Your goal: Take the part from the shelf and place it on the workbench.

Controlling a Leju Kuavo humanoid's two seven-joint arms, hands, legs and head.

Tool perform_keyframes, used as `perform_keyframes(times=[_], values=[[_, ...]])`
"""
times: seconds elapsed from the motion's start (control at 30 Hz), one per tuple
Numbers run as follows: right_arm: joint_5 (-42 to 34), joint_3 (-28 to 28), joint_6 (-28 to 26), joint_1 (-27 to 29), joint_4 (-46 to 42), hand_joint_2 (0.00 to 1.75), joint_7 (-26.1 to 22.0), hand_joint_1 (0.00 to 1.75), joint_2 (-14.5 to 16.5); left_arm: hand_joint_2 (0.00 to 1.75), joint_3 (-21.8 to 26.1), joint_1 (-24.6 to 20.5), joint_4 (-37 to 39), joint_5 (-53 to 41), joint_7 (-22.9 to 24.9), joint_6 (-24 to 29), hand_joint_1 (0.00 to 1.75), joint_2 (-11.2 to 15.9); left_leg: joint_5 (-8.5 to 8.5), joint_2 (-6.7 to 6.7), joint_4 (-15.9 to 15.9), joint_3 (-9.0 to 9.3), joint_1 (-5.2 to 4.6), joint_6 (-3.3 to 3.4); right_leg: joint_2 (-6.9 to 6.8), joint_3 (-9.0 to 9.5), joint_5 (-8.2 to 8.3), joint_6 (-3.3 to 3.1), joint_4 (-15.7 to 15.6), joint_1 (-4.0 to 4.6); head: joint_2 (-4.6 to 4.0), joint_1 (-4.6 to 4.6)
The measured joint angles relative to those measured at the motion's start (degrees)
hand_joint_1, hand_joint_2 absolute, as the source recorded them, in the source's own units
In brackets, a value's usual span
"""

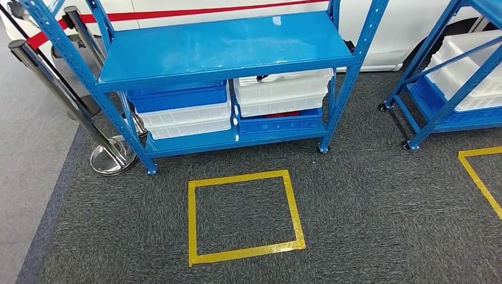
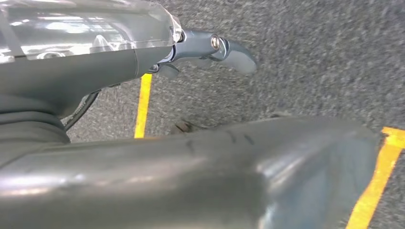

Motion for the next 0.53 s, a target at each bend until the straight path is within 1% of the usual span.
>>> perform_keyframes(times=[0.03,0.07,0.1,0.13,0.17,0.2,0.23,0.27,0.3,0.33,0.37,0.4,0.43,0.47,0.5,0.53], values=[[0.11,-0.03,-0.22,0.04,0.00,0.00,0.07,0.00,0.00,0.00,0.00,0.06,0.00,-0.01,0.05,0.01,0.00,0.00,-1.82,0.02,0.12,-1.48,0.06,-0.05,0.11,1.14,-0.90,0.04,-0.02,-0.01,-0.01,0.01],[0.20,-0.04,-0.38,0.12,0.00,0.00,0.17,0.00,0.01,0.00,0.01,0.13,0.00,0.00,0.10,0.02,0.00,0.00,-2.32,0.04,-1.34,-2.29,0.07,0.02,0.17,2.37,-1.85,0.11,-0.04,-0.02,-0.01,0.01],[0.32,-0.06,-0.51,0.19,0.00,0.00,0.31,0.00,0.02,0.00,0.02,0.24,0.00,0.01,0.16,0.04,0.00,0.00,-0.85,0.05,-4.04,-2.66,0.02,0.26,0.19,3.64,-2.84,0.20,-0.07,0.00,-0.01,0.01],[0.47,-0.08,-0.61,0.34,0.01,0.00,0.46,0.00,0.05,0.00,0.03,0.39,0.00,0.02,0.20,0.09,0.00,0.01,2.88,0.06,-7.24,-2.75,-0.10,0.62,0.20,4.72,-3.78,0.29,-0.16,0.01,-0.01,0.01],[0.65,-0.10,-0.67,0.39,0.05,0.00,0.62,0.00,0.14,0.00,0.06,0.59,0.00,0.04,0.22,0.13,0.00,0.05,7.22,0.05,-9.95,-2.82,-0.30,1.05,0.25,5.67,-4.65,0.43,-0.15,0.05,-0.01,0.03],[0.81,-0.14,-0.72,0.37,0.08,0.44,0.73,0.00,0.23,0.00,0.08,0.75,0.00,0.05,0.27,0.19,0.00,0.09,10.59,0.08,-11.73,-2.62,-0.52,1.48,0.39,6.34,-5.42,0.73,-0.28,0.07,-0.01,0.02],[0.93,-0.20,-0.75,0.28,0.09,0.44,0.81,0.00,0.31,0.00,0.10,0.84,0.01,0.05,0.28,0.26,0.00,0.13,12.56,0.11,-12.67,-2.34,-0.74,1.85,0.51,7.06,-5.88,1.07,-0.46,0.07,-0.01,0.02],[1.02,-0.26,-0.74,0.10,0.10,0.44,0.86,0.00,0.37,0.00,0.11,0.84,0.01,0.07,0.28,0.32,0.00,0.15,12.63,0.11,-13.07,-1.83,-0.86,2.21,0.60,7.62,-5.88,1.55,-0.46,0.12,-0.01,0.01],[0.97,-0.32,-0.68,-0.04,0.08,0.44,0.88,0.00,0.37,0.00,0.11,0.72,0.02,0.07,0.26,0.38,0.00,0.15,12.07,0.14,-13.71,-0.87,-0.82,2.55,0.62,7.74,-5.45,2.04,-0.01,0.16,0.00,-0.02],[0.63,-0.46,-0.55,-0.14,0.07,0.00,0.89,0.00,0.36,0.00,0.11,0.62,0.02,0.08,0.17,0.42,0.00,0.15,11.85,0.17,-14.59,0.17,-0.74,2.90,0.44,7.36,-4.46,2.42,1.54,0.16,0.00,-0.01],[0.16,-0.66,-0.44,-0.22,0.07,0.00,0.87,0.00,0.37,0.00,0.11,0.54,0.02,0.08,0.09,0.42,0.00,0.15,11.56,0.23,-15.44,1.36,-0.60,3.23,0.21,5.98,-3.50,2.76,4.06,0.17,0.00,0.00],[-0.34,-0.90,-0.44,-0.35,0.06,0.00,0.85,0.00,0.39,0.00,0.11,0.51,0.02,0.06,0.02,0.39,0.00,0.15,11.19,0.33,-16.25,2.56,-0.50,3.45,-0.01,3.99,-3.22,2.99,7.19,0.15,0.00,0.01],[-0.75,-1.15,-0.56,-0.43,0.06,0.00,0.85,0.00,0.43,0.00,0.11,0.51,0.02,0.01,-0.03,0.34,0.00,0.15,10.66,0.44,-16.79,3.66,-0.48,3.65,-0.22,1.57,-3.93,3.12,10.34,0.09,-0.01,0.03],[-0.89,-1.34,-0.80,-0.48,0.06,0.00,0.90,0.00,0.46,0.00,0.11,0.50,0.02,-0.07,-0.06,0.27,0.00,0.15,10.00,0.51,-17.08,4.65,-0.47,3.74,-0.33,-0.85,-5.71,3.21,12.73,0.07,-0.01,0.03],[-0.93,-1.50,-1.09,-0.45,0.06,0.00,0.96,0.00,0.48,0.00,0.11,0.46,0.02,-0.15,-0.08,0.19,0.00,0.15,9.28,0.62,-17.23,5.60,-0.47,3.74,-0.38,-2.88,-7.88,3.24,14.16,0.04,-0.01,0.03],[-0.94,-1.58,-1.24,-0.41,0.07,0.00,1.00,0.00,0.48,0.00,0.11,0.43,0.02,-0.20,-0.09,0.15,0.00,0.15,8.89,0.67,-17.28,6.10,-0.46,3.74,-0.40,-3.91,-9.20,3.24,14.82,0.02,-0.01,0.03]])
